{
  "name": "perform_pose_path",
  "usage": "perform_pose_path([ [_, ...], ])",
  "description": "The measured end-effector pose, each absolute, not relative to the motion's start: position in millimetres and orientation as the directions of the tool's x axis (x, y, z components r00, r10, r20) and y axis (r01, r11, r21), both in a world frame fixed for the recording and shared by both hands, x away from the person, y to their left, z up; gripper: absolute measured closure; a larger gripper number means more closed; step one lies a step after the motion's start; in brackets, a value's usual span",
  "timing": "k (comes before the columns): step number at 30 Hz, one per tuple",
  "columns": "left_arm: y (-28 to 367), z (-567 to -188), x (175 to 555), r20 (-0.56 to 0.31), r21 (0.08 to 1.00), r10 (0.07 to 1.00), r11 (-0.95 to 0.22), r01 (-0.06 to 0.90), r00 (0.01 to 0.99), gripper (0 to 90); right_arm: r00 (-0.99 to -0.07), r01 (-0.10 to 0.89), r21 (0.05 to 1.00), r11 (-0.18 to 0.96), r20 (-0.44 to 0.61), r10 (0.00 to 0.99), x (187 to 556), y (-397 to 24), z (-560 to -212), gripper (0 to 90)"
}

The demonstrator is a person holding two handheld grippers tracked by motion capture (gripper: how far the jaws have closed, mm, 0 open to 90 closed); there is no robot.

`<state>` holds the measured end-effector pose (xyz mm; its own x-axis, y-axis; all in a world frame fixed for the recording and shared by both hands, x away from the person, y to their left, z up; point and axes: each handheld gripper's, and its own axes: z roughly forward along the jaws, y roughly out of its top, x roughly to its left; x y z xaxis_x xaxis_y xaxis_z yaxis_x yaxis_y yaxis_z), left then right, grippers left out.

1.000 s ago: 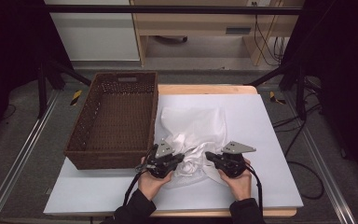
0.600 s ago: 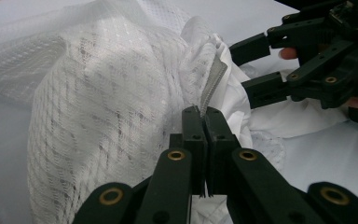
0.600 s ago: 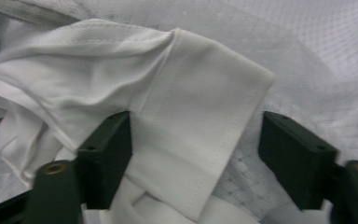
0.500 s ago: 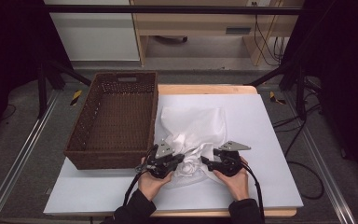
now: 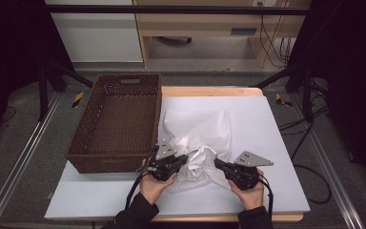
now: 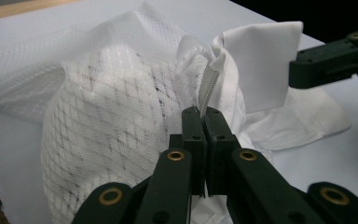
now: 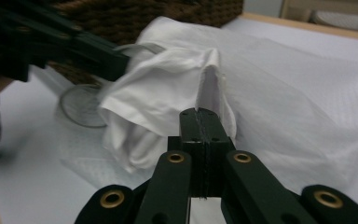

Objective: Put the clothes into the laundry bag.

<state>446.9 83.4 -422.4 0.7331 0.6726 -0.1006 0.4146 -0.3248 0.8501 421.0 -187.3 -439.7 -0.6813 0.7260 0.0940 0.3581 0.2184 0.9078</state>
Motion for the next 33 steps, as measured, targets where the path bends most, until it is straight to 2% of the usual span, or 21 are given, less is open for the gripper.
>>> perform_pose_path([
  [3,83.7,-417.7,447.6,-0.102,0.855,0.678,-0.314,0.412,0.728,88.4,-0.732,0.309,0.915,0.258,0.055,0.679,414.6,-171.0,-432.9,90.0],
  [6,84.3,-416.7,449.8,-0.111,0.857,0.684,-0.302,0.418,0.721,88.4,-0.752,0.303,0.902,0.307,0.029,0.658,415.4,-151.6,-436.2,90.0],
  [11,84.9,-411.5,450.5,-0.120,0.861,0.683,-0.291,0.418,0.721,88.4,-0.756,0.342,0.870,0.356,0.030,0.654,433.2,-127.6,-457.8,90.0],
  [17,80.1,-399.4,446.1,-0.076,0.867,0.686,-0.313,0.388,0.723,88.9,-0.737,0.350,0.860,0.372,0.007,0.676,449.0,-105.3,-462.8,90.0],
  [20,82.5,-403.7,448.4,-0.107,0.862,0.676,-0.302,0.407,0.729,88.9,-0.721,0.363,0.848,0.386,-0.007,0.693,454.2,-99.5,-468.1,90.0],
  [22,82.6,-405.8,448.6,-0.109,0.860,0.675,-0.303,0.409,0.729,88.9,-0.707,0.402,0.819,0.410,-0.007,0.707,458.8,-93.9,-479.2,90.0],
  [25,81.9,-414.3,449.0,-0.083,0.851,0.682,-0.331,0.408,0.727,88.8,-0.711,0.397,0.831,0.389,0.010,0.704,456.1,-97.6,-479.3,89.6],
  [31,84.6,-431.1,454.6,-0.098,0.834,0.693,-0.335,0.438,0.715,88.7,-0.746,0.349,0.863,0.365,0.020,0.666,425.2,-125.7,-461.5,72.0],
  [33,85.6,-435.0,455.1,-0.102,0.830,0.695,-0.334,0.446,0.712,88.7,-0.747,0.336,0.879,0.338,0.030,0.664,415.7,-137.3,-456.4,69.3],
])
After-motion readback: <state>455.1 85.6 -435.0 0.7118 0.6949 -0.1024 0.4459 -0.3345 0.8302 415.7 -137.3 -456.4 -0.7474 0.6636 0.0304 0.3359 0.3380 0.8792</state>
